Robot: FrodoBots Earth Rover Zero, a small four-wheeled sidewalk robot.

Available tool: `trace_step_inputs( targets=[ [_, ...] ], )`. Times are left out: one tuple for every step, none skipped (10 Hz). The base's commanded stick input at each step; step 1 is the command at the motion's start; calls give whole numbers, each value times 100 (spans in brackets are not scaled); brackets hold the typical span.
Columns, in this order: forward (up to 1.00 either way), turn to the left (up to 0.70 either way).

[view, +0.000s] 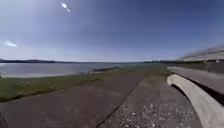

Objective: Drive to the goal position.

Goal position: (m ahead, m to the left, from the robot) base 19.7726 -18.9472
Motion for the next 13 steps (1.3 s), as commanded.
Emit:
trace_step_inputs(
  targets=[
    [0,0],
    [0,0],
    [0,0],
    [0,0],
    [0,0],
    [11,0],
    [58,0],
    [70,0],
    [70,0],
    [70,0],
    [70,0],
    [70,0],
    [70,0]
  ],
)
